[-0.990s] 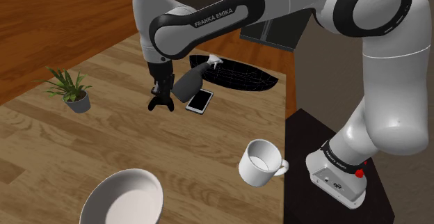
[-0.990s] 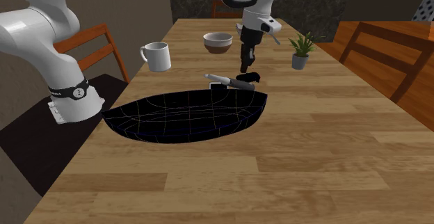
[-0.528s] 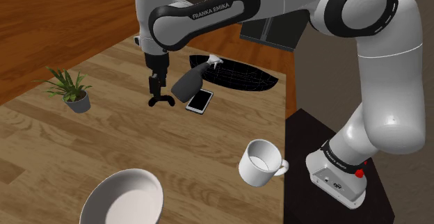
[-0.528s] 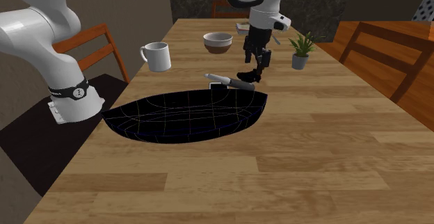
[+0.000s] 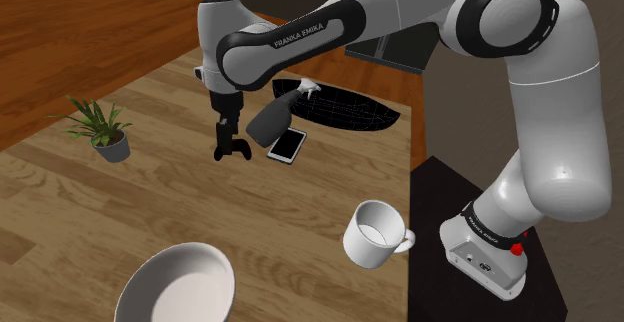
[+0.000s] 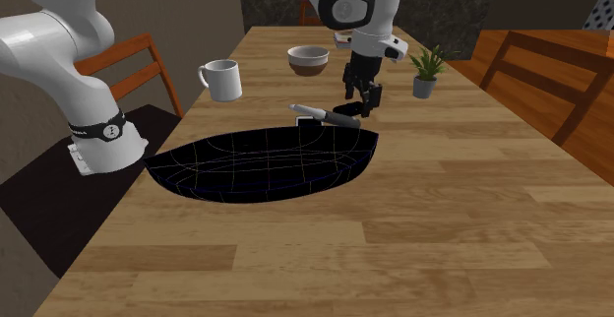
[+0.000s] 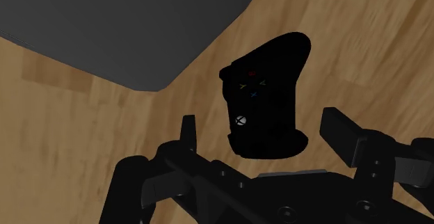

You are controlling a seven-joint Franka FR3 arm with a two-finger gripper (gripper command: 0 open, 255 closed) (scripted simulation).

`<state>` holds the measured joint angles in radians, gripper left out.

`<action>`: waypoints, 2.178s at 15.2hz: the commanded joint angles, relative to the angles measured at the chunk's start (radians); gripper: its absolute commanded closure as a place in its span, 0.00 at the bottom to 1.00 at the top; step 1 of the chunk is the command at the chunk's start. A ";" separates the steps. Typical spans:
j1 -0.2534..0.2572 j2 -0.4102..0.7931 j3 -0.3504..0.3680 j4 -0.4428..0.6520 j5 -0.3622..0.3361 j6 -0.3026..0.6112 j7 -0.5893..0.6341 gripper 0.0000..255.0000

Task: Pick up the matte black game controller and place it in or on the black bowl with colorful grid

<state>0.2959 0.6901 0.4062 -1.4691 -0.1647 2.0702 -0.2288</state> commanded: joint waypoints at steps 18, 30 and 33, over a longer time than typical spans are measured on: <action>-0.002 -0.013 0.003 0.005 0.004 -0.016 -0.001 1.00; -0.007 -0.074 0.019 0.072 0.026 -0.141 -0.005 1.00; -0.006 -0.085 0.022 0.095 0.030 -0.175 -0.005 1.00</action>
<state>0.2893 0.6085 0.4276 -1.3809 -0.1358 1.9056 -0.2340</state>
